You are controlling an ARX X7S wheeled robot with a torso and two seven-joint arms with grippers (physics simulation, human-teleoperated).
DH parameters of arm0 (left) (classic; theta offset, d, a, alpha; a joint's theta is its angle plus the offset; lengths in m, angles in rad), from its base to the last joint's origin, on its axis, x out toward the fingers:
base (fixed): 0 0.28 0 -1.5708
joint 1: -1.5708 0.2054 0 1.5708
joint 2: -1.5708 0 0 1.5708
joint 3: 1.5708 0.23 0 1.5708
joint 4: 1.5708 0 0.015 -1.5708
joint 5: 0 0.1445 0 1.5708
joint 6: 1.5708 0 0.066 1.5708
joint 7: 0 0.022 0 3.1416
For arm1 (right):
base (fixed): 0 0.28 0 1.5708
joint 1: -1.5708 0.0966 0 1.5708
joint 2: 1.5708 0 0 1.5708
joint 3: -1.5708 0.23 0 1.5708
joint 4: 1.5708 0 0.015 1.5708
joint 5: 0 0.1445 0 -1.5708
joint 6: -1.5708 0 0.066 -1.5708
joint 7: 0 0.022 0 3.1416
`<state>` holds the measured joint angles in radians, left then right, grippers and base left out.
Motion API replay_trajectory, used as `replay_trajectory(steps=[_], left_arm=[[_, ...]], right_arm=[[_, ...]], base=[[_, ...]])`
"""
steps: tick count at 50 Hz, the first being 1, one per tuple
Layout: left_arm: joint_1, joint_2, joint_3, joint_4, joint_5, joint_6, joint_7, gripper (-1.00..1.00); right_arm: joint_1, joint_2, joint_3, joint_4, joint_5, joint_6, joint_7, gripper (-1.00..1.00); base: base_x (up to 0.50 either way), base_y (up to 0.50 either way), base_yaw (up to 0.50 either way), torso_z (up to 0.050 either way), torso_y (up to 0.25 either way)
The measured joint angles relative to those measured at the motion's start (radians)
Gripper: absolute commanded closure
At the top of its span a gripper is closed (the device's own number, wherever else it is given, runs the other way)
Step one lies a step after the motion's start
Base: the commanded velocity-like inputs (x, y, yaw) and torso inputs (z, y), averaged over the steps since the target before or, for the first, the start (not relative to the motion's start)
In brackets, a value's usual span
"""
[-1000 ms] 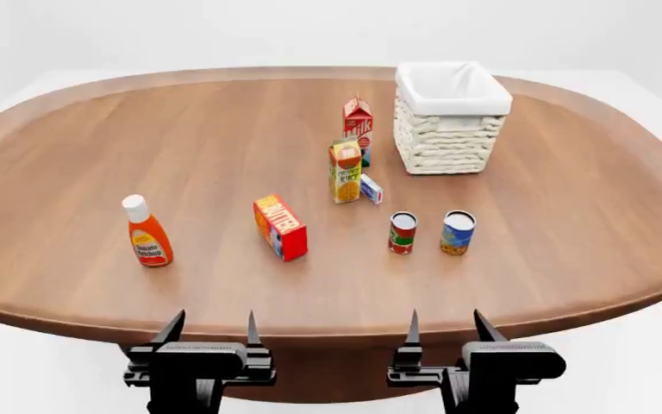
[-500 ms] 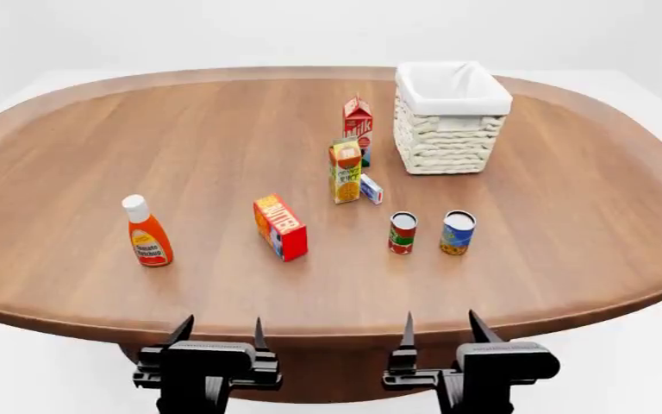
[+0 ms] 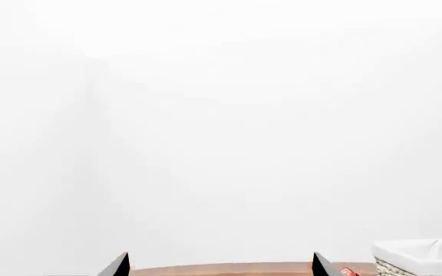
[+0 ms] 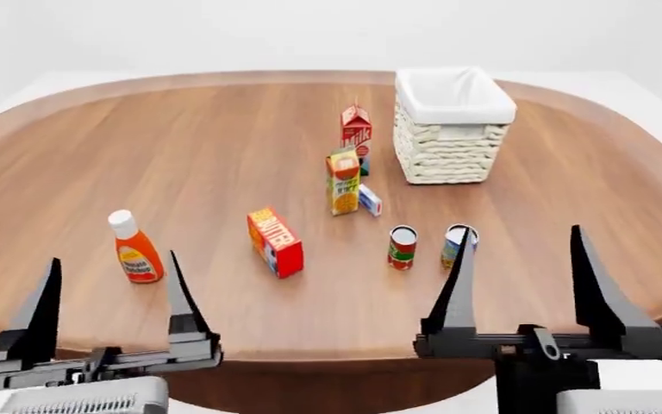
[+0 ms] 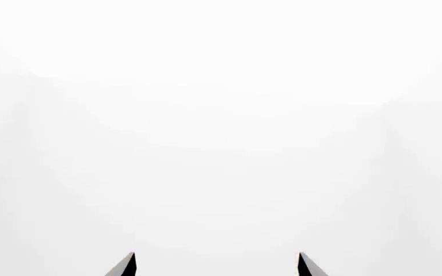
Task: Pick up the cream cheese box and the butter, and put them in the basket.
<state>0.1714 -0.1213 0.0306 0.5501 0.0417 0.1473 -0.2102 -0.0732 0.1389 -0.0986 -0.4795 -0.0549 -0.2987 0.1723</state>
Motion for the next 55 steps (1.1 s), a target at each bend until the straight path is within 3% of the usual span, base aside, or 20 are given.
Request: replay_trajectory(steps=[15,55], left_arm=[[0.042,-0.023,-0.009,0.106,0.022,0.076,-0.051,-1.0],[0.086,-0.063,-0.002,0.193,0.036,0.113,-0.112,-1.0]], right_arm=[[-0.013,0.029,-0.014,-0.099,-0.019,-0.07,0.019,-1.0],[-0.04,0.085,-0.098,-0.133,-0.051,-0.078,0.005,-1.0]], base=[[0.5,-0.07,0.0,0.0,0.0],[0.5,-0.07,0.0,0.0,0.0]])
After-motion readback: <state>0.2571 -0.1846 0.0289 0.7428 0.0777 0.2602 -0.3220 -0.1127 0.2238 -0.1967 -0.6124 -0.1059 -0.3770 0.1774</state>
